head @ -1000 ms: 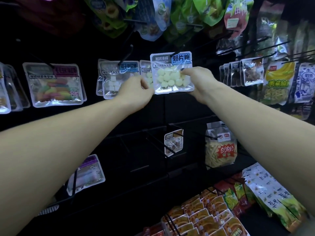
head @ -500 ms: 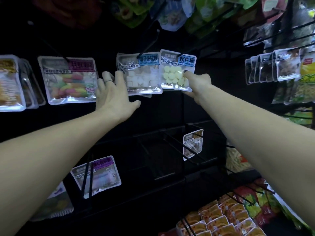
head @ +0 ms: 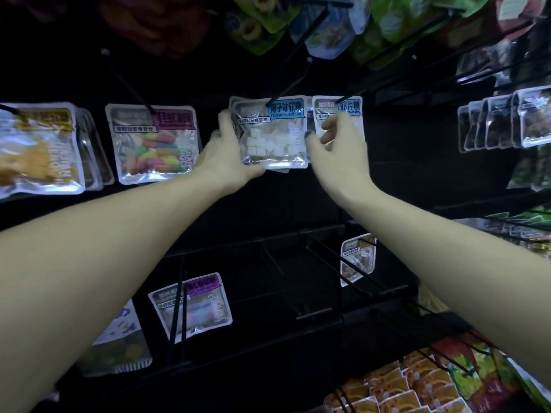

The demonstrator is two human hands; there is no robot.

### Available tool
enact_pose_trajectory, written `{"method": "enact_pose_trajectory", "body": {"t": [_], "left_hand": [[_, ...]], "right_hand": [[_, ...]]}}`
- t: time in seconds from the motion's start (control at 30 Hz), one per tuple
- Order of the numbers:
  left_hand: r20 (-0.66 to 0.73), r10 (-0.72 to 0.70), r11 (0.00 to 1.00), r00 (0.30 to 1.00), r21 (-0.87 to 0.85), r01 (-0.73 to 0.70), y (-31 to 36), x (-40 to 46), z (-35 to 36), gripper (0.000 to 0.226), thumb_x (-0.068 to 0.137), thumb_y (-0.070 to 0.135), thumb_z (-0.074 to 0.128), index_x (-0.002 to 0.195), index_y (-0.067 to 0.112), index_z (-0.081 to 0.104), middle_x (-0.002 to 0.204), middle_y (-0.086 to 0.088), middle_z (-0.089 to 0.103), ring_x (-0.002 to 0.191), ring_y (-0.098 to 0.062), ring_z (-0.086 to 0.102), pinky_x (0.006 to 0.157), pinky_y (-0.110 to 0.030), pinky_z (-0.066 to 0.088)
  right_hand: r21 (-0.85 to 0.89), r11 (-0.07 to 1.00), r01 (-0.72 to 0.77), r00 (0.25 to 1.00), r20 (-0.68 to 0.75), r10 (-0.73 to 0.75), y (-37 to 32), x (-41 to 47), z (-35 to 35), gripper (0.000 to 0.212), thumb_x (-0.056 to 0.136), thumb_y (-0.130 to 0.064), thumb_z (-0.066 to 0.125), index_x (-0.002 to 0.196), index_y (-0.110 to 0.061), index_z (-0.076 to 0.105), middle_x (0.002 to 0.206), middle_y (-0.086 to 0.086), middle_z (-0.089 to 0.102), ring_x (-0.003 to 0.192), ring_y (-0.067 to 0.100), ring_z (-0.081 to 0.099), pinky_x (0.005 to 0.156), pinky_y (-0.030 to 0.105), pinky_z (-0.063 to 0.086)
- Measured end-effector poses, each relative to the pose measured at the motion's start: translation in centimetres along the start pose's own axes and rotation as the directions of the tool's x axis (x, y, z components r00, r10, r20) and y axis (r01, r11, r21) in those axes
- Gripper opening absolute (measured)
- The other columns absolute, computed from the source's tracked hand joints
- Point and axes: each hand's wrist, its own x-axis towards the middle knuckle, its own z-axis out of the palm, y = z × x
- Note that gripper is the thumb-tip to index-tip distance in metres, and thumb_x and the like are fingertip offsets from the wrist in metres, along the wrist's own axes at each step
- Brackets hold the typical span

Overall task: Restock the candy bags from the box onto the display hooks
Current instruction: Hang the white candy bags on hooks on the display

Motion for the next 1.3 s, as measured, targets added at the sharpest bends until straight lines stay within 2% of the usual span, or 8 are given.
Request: {"method": "enact_pose_trajectory", "body": {"t": [0.17, 0.47, 0.57, 0.83, 0.9, 0.97, 1.07, 1.3], "left_hand": [[0.033, -0.014, 0.999, 0.999, -0.051, 0.016, 0.0, -0.1, 0.1, 0.107, 0.087, 0.027, 0.083, 0.159, 0.020, 0.005, 0.123, -0.002, 0.048, 0.094, -0.023, 0.058, 0.074, -0.031, 0.045], [0.024, -0.038, 0.995, 0.999, -0.089, 0.040, -0.3, 0.0, 0.6, 0.072, 0.090, 0.021, 0.079, 0.143, 0.008, 0.031, 0.135, -0.012, 0.055, 0.099, -0.024, 0.054, 0.074, -0.031, 0.043], [0.033, -0.034, 0.994, 0.999, -0.102, 0.037, -0.3, 0.1, 0.5, 0.067, 0.093, 0.025, 0.077, 0.141, 0.009, 0.033, 0.125, -0.010, 0.055, 0.095, -0.025, 0.055, 0.063, -0.026, 0.039], [-0.029, -0.112, 0.959, 0.993, -0.264, 0.100, 0.5, 0.3, 0.0, 0.067, 0.106, 0.034, 0.052, 0.162, 0.018, 0.018, 0.114, 0.001, 0.051, 0.075, -0.014, 0.048, 0.078, -0.030, 0.038], [-0.039, -0.098, 0.961, 0.994, -0.263, 0.084, 0.8, 0.4, -0.1, 0.062, 0.107, 0.032, 0.049, 0.162, 0.023, 0.021, 0.115, 0.000, 0.054, 0.069, -0.006, 0.046, 0.069, -0.028, 0.040], [-0.044, -0.096, 0.964, 0.994, -0.254, 0.082, 1.0, 0.5, -0.1, 0.058, 0.108, 0.031, 0.048, 0.160, 0.026, 0.025, 0.126, -0.002, 0.059, 0.073, -0.011, 0.052, 0.064, -0.024, 0.039], [-0.054, -0.099, 0.962, 0.994, -0.260, 0.082, 1.0, 0.6, 0.0, 0.051, 0.108, 0.034, 0.048, 0.156, 0.026, 0.033, 0.138, -0.003, 0.061, 0.096, -0.018, 0.053, 0.080, -0.030, 0.040], [-0.067, -0.106, 0.971, 0.992, -0.221, 0.089, 0.8, 0.6, -0.2, 0.042, 0.108, 0.027, 0.047, 0.149, 0.021, 0.042, 0.131, -0.006, 0.063, 0.096, -0.021, 0.054, 0.082, -0.030, 0.039]], "right_hand": [[-0.060, 0.996, -0.073, 0.981, 0.174, 0.082, -1.1, -0.6, 2.3, 0.054, 0.097, -0.034, 0.060, 0.143, -0.014, 0.041, 0.121, 0.003, 0.057, 0.109, 0.026, 0.060, 0.093, 0.047, 0.054], [-0.037, 0.975, -0.218, 0.949, 0.227, 0.220, -0.3, -0.4, 3.6, 0.046, 0.103, -0.030, 0.057, 0.141, -0.009, 0.041, 0.117, 0.006, 0.054, 0.095, 0.023, 0.054, 0.082, 0.038, 0.048], [-0.002, 0.973, -0.232, 0.948, 0.226, 0.226, -0.2, -0.1, 3.6, 0.060, 0.104, -0.032, 0.055, 0.156, -0.014, 0.031, 0.134, 0.006, 0.052, 0.102, 0.021, 0.054, 0.083, 0.033, 0.042], [0.124, 0.973, -0.195, 0.966, 0.197, 0.169, -0.2, 0.9, 3.6, 0.066, 0.105, -0.031, 0.054, 0.163, -0.027, 0.024, 0.162, -0.003, 0.041, 0.136, 0.017, 0.051, 0.097, 0.019, 0.034], [0.139, 0.972, -0.191, 0.965, 0.206, 0.160, -0.3, 1.1, 3.6, 0.062, 0.105, -0.026, 0.053, 0.162, -0.029, 0.028, 0.155, -0.006, 0.048, 0.104, -0.002, 0.059, 0.080, 0.001, 0.037], [0.137, 0.975, -0.176, 0.968, 0.202, 0.146, -0.4, 1.4, 3.7, 0.056, 0.105, -0.018, 0.052, 0.158, -0.027, 0.036, 0.133, -0.014, 0.054, 0.077, -0.008, 0.050, 0.057, -0.003, 0.038], [0.136, 0.977, -0.167, 0.970, 0.198, 0.139, 0.1, 2.0, 4.1, 0.052, 0.104, -0.011, 0.051, 0.153, -0.025, 0.045, 0.123, -0.012, 0.058, 0.073, -0.006, 0.050, 0.053, -0.005, 0.037], [0.109, 0.975, -0.193, 0.964, 0.207, 0.167, 0.6, 2.2, 5.5, 0.052, 0.102, -0.014, 0.053, 0.152, -0.024, 0.045, 0.137, 0.002, 0.063, 0.067, 0.003, 0.055, 0.045, 0.003, 0.040]]}}
